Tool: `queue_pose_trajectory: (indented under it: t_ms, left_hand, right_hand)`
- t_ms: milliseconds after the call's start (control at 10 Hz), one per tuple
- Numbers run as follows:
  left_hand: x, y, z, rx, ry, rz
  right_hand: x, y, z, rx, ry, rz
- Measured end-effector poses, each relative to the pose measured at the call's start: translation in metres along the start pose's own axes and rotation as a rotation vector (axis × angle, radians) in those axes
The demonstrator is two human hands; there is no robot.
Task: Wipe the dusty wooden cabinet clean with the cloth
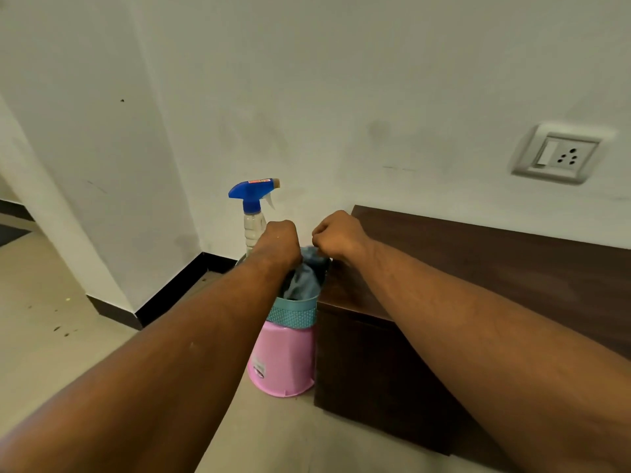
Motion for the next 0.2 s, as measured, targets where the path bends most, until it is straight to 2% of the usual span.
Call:
queue_pose_trajectory:
  t_ms: [100, 200]
  left_hand:
    - [-0.008, -0.01, 0.013, 0.045, -0.044, 0.024]
    - [-0.025, -0.024, 0.029, 0.105, -0.073, 0.118]
  right_hand:
    - [-0.017, -0.016, 0.005, -0.029, 0.071, 0.008]
    - [-0.04, -0.035, 0.013, -0.077, -0.004, 0.054]
Point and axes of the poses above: each hand's wrist, its own y-axis towards the middle knuckle, its own x-axis out of the palm, z = x × y, the point moved 5 cm from there along y, towards the middle knuckle, and after that the axes turned 5 degrees about -y, right-handed, at the moved point
